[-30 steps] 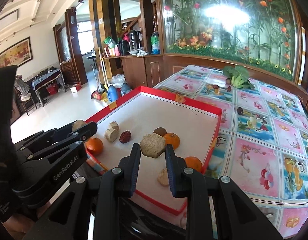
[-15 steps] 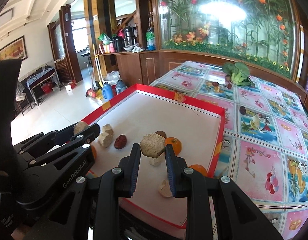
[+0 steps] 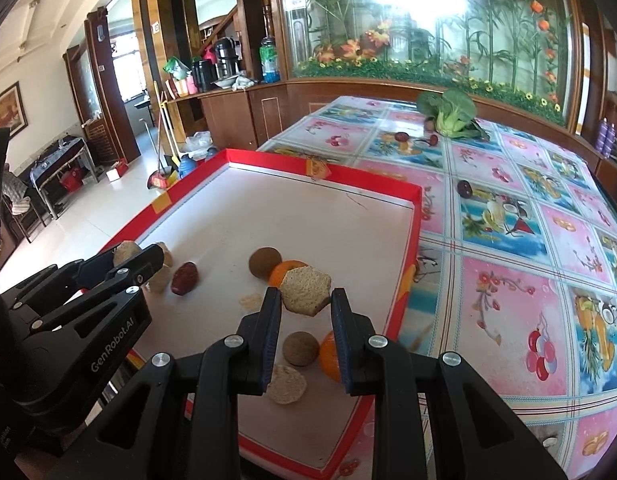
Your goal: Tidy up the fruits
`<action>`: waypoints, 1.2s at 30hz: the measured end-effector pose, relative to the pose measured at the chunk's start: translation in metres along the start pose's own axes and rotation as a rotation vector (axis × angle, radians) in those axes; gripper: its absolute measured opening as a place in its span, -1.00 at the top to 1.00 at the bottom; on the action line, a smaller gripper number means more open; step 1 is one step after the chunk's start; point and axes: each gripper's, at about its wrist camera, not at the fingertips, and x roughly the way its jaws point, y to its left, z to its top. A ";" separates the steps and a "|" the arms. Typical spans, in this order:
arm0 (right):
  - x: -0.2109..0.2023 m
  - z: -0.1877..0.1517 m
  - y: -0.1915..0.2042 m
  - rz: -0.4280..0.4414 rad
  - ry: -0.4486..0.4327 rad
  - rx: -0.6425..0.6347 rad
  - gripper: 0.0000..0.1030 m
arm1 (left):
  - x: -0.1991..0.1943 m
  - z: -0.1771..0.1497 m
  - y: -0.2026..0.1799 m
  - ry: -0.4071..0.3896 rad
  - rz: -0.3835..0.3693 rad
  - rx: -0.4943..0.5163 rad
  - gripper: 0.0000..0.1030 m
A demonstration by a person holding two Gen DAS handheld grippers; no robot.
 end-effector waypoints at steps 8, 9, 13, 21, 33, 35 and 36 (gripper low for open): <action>0.005 -0.002 -0.001 -0.017 0.009 -0.002 0.53 | 0.009 -0.002 -0.006 0.017 0.014 0.025 0.40; 0.005 -0.002 -0.001 -0.018 0.010 -0.003 0.52 | 0.009 -0.001 -0.007 0.017 0.018 0.029 0.40; 0.005 -0.002 0.002 -0.030 0.010 -0.027 0.52 | 0.009 0.000 -0.010 0.021 0.022 0.040 0.30; -0.017 -0.003 0.001 -0.058 -0.057 -0.072 0.46 | -0.009 0.000 -0.012 -0.039 0.044 0.055 -0.40; -0.122 0.003 -0.031 -0.107 -0.323 -0.022 -0.25 | -0.131 0.008 -0.027 -0.341 0.109 0.117 -1.00; -0.139 0.001 -0.040 -0.095 -0.361 0.011 -0.42 | -0.147 0.010 -0.034 -0.347 0.123 0.139 -1.00; -0.144 0.000 -0.043 -0.086 -0.375 0.024 -0.52 | -0.158 0.010 -0.036 -0.363 0.132 0.145 -1.00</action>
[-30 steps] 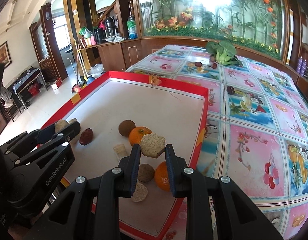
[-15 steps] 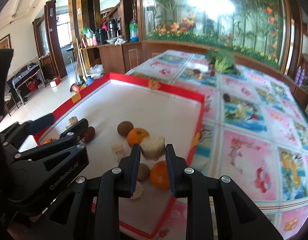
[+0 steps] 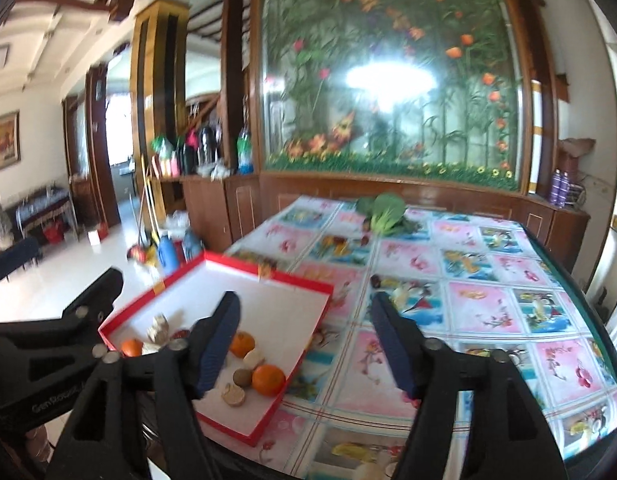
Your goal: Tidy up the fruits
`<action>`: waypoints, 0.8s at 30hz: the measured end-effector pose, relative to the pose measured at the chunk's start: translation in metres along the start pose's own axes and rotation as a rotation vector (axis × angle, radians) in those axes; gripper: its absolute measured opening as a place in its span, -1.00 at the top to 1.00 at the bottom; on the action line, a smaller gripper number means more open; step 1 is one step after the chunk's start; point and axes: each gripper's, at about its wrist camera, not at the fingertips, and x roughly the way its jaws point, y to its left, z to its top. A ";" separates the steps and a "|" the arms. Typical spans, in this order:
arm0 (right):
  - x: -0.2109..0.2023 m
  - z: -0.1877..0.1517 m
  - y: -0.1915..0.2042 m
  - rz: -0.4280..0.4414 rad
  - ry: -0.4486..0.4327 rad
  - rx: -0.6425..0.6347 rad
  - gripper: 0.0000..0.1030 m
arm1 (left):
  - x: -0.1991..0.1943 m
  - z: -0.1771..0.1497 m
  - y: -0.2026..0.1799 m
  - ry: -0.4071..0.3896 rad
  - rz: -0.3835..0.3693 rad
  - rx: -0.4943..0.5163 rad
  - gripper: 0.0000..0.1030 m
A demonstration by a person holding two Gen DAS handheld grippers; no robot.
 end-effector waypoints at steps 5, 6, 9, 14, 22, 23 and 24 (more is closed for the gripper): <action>-0.025 0.002 -0.007 0.025 -0.036 0.002 -0.57 | -0.034 0.010 0.012 -0.027 -0.020 -0.080 -1.00; -0.029 0.001 -0.007 0.025 -0.047 -0.006 -0.59 | -0.040 0.011 0.014 -0.034 -0.014 -0.091 -1.00; -0.042 0.001 -0.007 0.043 -0.078 -0.025 -0.63 | -0.056 0.016 0.021 -0.061 0.004 -0.111 -1.00; -0.055 0.003 -0.001 0.086 -0.110 -0.026 -0.70 | -0.081 0.023 0.039 -0.103 0.022 -0.167 -1.00; -0.076 0.008 0.018 0.126 -0.156 -0.038 -0.72 | -0.103 0.014 0.084 -0.138 0.026 -0.367 -1.00; -0.080 0.008 0.022 0.136 -0.162 -0.041 -0.73 | -0.103 0.014 0.090 -0.125 0.034 -0.372 -1.00; -0.082 0.008 0.023 0.146 -0.164 -0.046 -0.76 | -0.103 0.015 0.092 -0.119 0.044 -0.363 -1.00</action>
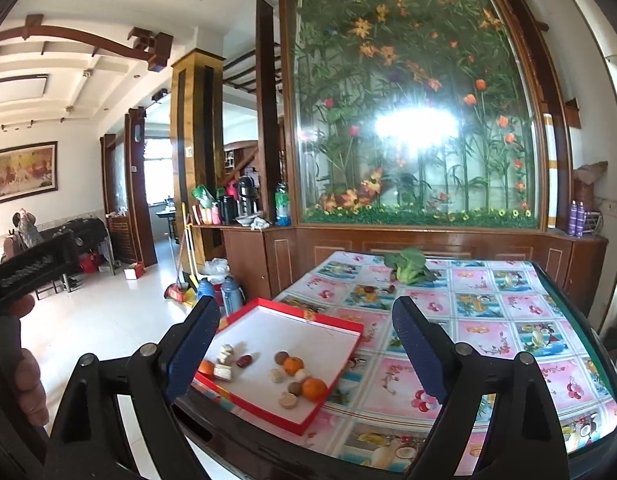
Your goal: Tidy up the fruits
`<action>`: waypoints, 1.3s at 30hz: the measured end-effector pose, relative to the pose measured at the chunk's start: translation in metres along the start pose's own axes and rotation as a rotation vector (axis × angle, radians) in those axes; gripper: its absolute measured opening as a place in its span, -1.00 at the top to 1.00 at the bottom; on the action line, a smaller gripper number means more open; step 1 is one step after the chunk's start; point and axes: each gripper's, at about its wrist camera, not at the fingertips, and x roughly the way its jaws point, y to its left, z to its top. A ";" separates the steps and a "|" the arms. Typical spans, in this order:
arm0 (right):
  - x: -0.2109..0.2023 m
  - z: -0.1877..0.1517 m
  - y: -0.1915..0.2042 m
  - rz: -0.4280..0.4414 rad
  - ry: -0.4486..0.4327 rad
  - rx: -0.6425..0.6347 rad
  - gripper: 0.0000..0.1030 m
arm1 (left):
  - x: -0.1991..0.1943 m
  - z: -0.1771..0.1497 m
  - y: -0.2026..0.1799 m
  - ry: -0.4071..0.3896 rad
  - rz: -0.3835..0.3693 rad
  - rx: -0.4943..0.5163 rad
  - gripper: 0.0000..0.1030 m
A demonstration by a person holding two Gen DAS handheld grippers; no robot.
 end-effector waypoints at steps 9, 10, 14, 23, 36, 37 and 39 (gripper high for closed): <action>-0.010 -0.003 0.022 0.021 -0.037 -0.055 -0.93 | -0.007 0.001 0.000 -0.004 0.014 0.087 -1.00; -0.010 -0.003 0.024 0.011 -0.043 -0.065 -0.93 | -0.006 0.001 -0.002 0.002 0.007 0.098 -1.00; -0.009 -0.004 0.028 -0.066 -0.071 -0.110 -0.96 | -0.007 0.001 -0.004 0.014 -0.007 0.108 -1.00; -0.009 -0.006 0.023 -0.081 -0.060 -0.084 -0.98 | -0.009 0.000 -0.005 0.015 -0.004 0.114 -1.00; -0.006 -0.010 0.029 -0.050 -0.034 -0.077 -0.98 | -0.011 -0.004 -0.005 0.021 -0.010 0.126 -1.00; -0.006 -0.011 0.030 -0.048 -0.031 -0.077 -0.98 | -0.011 -0.004 -0.005 0.022 -0.012 0.125 -1.00; -0.006 -0.012 0.032 -0.044 -0.028 -0.075 -0.98 | -0.011 -0.005 -0.005 0.022 -0.011 0.126 -1.00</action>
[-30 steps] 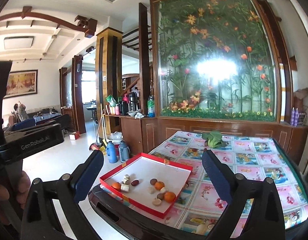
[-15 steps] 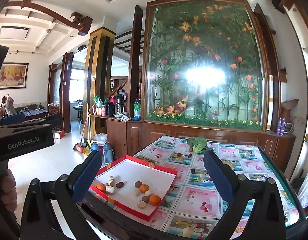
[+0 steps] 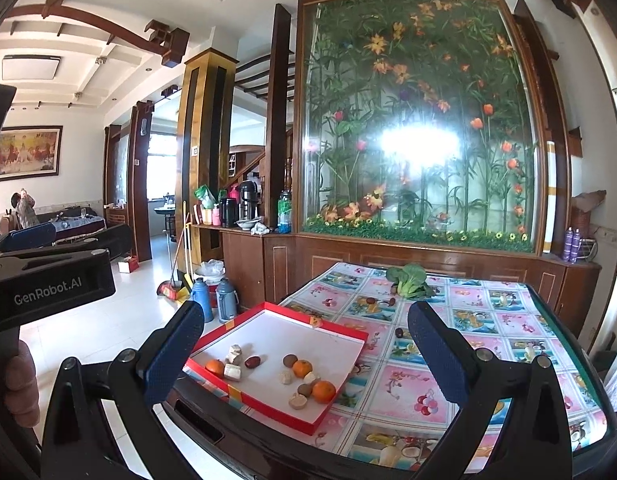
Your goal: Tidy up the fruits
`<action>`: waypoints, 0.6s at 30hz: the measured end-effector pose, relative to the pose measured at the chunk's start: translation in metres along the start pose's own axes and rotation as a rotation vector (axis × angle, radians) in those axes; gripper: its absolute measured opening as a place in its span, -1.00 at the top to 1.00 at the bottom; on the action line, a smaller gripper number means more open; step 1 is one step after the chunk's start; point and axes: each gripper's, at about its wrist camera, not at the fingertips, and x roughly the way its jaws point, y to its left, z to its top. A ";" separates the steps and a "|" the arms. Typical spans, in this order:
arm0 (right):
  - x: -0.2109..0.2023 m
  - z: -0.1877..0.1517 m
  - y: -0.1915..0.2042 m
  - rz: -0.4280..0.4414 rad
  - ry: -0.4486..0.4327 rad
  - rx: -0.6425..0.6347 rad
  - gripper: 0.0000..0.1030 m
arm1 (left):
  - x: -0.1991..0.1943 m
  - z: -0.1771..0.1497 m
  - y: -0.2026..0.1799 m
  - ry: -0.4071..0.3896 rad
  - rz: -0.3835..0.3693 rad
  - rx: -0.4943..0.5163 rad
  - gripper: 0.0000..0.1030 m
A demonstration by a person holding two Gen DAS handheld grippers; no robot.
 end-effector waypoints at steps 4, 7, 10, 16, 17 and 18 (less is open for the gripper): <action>0.000 -0.001 0.002 0.005 0.007 -0.003 -0.98 | 0.000 0.000 0.000 0.002 -0.003 -0.002 -1.00; 0.001 -0.002 0.005 0.008 0.015 -0.011 -0.98 | 0.000 -0.005 0.001 0.005 -0.005 -0.001 -1.00; 0.001 -0.003 0.007 0.006 0.017 -0.021 -0.98 | -0.001 -0.007 0.001 0.008 -0.008 0.000 -1.00; 0.001 -0.002 0.009 0.007 0.019 -0.023 -0.98 | 0.001 -0.017 0.000 0.018 -0.017 0.013 -1.00; 0.002 -0.002 0.009 0.008 0.019 -0.023 -0.98 | 0.001 -0.018 0.000 0.020 -0.019 0.016 -1.00; 0.002 -0.002 0.009 0.009 0.021 -0.023 -0.98 | 0.001 -0.016 -0.001 0.021 -0.019 0.018 -1.00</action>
